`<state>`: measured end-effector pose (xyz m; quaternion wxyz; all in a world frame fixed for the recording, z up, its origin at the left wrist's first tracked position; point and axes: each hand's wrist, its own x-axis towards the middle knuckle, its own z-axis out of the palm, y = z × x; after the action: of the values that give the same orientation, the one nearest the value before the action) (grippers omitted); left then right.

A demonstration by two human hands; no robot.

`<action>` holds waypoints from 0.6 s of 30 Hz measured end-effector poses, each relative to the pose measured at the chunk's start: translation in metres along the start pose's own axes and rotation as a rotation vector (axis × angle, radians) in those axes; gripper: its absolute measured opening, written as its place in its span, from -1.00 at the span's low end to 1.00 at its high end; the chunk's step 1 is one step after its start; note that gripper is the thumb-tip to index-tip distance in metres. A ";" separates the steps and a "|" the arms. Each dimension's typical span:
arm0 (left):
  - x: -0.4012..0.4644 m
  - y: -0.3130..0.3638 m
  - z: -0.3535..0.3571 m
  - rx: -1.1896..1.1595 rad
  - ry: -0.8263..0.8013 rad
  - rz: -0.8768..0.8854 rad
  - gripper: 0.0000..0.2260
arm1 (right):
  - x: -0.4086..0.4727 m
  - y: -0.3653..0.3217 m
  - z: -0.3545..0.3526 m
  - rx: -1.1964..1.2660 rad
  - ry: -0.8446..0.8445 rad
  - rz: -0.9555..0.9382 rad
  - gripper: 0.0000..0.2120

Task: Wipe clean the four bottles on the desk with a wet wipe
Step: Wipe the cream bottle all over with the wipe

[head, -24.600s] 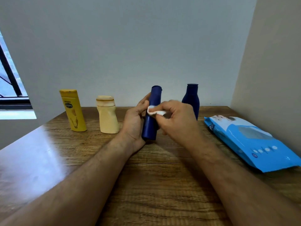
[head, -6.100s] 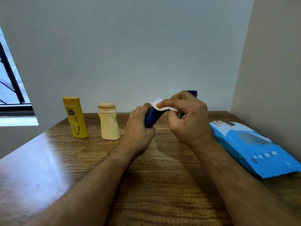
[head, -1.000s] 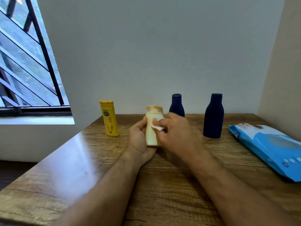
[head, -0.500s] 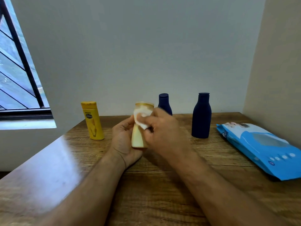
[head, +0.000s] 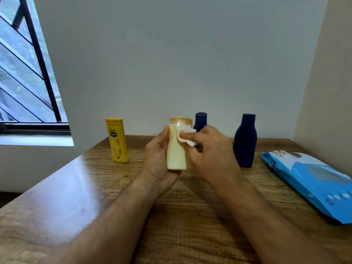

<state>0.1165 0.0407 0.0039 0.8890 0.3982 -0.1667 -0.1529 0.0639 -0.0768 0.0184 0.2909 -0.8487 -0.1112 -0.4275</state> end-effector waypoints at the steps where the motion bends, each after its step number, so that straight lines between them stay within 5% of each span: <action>1: 0.000 0.002 0.001 -0.016 0.015 0.021 -0.58 | -0.001 -0.001 -0.001 0.003 -0.048 -0.020 -0.73; 6: 0.005 0.007 -0.005 -0.025 0.090 0.045 -0.53 | -0.004 -0.002 -0.005 -0.016 -0.293 -0.076 -0.76; 13: -0.002 0.000 -0.001 0.102 0.028 -0.030 -0.62 | 0.008 0.003 -0.009 0.139 0.106 0.135 -0.77; 18: 0.009 0.002 -0.005 0.040 0.163 0.060 -0.74 | -0.001 -0.004 -0.009 0.260 -0.164 0.050 -0.75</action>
<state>0.1265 0.0418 0.0042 0.8957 0.4217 -0.1087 -0.0897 0.0560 -0.0789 0.0232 0.3987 -0.8385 -0.1678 -0.3313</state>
